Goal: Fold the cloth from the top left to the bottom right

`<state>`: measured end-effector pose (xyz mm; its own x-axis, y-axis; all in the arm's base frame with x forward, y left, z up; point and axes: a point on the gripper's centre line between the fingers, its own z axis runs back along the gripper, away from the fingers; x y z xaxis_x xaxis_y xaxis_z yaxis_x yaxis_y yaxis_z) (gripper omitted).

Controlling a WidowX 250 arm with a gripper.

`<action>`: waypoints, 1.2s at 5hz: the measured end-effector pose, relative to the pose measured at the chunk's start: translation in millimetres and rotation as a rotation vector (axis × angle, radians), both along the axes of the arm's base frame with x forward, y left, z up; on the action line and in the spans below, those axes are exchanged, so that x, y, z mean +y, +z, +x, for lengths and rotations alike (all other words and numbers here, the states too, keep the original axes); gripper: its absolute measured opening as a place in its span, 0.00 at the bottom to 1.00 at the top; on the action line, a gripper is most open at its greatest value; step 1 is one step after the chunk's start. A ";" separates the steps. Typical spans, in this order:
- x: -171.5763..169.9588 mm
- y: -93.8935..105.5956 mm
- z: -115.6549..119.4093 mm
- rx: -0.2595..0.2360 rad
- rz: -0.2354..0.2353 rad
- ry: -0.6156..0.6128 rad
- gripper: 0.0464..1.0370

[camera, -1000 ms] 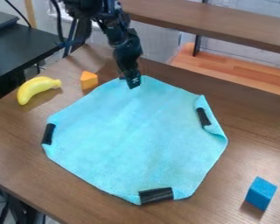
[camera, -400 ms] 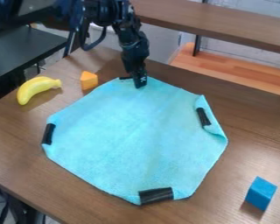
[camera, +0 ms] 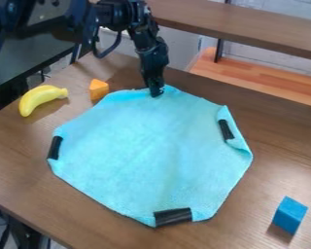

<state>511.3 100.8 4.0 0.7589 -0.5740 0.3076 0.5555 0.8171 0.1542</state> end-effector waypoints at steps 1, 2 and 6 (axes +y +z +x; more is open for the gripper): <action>1.7 -3.8 -2.8 0.000 -0.025 0.003 0.15; -2.6 -2.7 -11.0 -0.010 -0.050 -0.018 0.04; -122.6 25.2 -116.5 -0.113 -0.036 -0.287 0.01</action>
<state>394.8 -21.8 29.2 0.5269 -0.7475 0.4045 0.7455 0.6350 0.2023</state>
